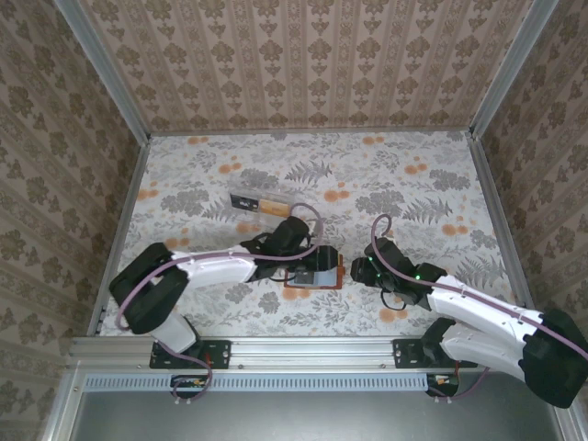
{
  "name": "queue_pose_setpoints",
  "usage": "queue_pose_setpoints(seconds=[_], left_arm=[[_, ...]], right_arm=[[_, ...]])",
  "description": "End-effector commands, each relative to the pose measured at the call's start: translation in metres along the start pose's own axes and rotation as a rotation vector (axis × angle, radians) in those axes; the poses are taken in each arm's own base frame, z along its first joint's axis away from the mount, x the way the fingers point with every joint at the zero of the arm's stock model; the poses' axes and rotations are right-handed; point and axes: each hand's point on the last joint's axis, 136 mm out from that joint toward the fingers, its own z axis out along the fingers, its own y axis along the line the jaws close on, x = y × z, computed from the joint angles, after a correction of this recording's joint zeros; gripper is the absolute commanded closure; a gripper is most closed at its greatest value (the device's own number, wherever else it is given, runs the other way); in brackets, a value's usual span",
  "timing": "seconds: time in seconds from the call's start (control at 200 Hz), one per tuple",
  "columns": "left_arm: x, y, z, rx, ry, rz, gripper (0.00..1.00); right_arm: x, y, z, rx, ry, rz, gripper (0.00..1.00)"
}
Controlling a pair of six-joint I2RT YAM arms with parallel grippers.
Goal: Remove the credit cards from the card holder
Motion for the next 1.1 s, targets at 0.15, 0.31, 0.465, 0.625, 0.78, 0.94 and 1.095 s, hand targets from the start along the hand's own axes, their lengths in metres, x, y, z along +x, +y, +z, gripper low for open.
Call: queue_pose_setpoints(seconds=[0.15,0.31,0.465,0.625,0.78,0.94,1.095], left_arm=[[-0.021,0.037,-0.062,-0.082,-0.134,-0.015,0.38],[-0.017,0.072,-0.082,-0.130,-0.158,-0.077,0.54],[-0.012,0.088,-0.087,-0.141,-0.171,-0.114,0.79],[-0.012,0.092,-0.085,-0.144,-0.161,-0.127,1.00],[-0.007,0.094,-0.079,-0.132,-0.144,-0.139,1.00],[0.002,0.093,-0.063,-0.107,-0.106,-0.146,1.00],[0.008,0.087,-0.046,-0.097,-0.066,-0.130,1.00]], right_arm=[[-0.012,0.052,-0.005,-0.119,0.007,-0.079,0.54],[-0.014,0.082,-0.009,-0.155,0.018,-0.138,0.60],[-0.008,0.109,-0.003,-0.206,0.042,-0.167,0.64],[0.002,0.129,0.016,-0.237,0.109,-0.162,0.68],[0.017,0.132,0.041,-0.227,0.179,-0.118,0.69],[0.026,0.127,0.054,-0.198,0.212,-0.088,0.68],[0.030,0.117,0.060,-0.169,0.225,-0.055,0.68]])
